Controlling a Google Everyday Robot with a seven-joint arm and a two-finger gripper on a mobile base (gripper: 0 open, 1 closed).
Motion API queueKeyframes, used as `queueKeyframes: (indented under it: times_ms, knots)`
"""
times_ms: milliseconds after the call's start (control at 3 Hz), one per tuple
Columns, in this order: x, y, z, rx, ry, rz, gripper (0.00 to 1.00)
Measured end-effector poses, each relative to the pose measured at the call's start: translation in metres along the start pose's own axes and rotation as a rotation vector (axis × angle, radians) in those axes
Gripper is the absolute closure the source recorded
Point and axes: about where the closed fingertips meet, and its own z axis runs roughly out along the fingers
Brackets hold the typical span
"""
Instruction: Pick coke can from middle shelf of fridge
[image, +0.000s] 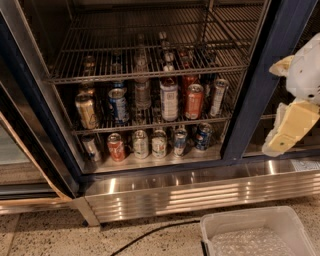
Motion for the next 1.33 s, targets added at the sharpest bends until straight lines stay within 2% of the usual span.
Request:
queueKeyframes:
  times_ms: [333, 667, 1000, 1333]
  knots:
    - [0.006, -0.001, 0.034, 0.008, -0.060, 0.028, 0.00]
    - [0.006, -0.001, 0.036, 0.007, -0.063, 0.034, 0.00]
    - [0.004, 0.005, 0.061, -0.005, -0.103, 0.110, 0.00]
    - [0.005, 0.013, 0.100, 0.003, -0.170, 0.192, 0.00]
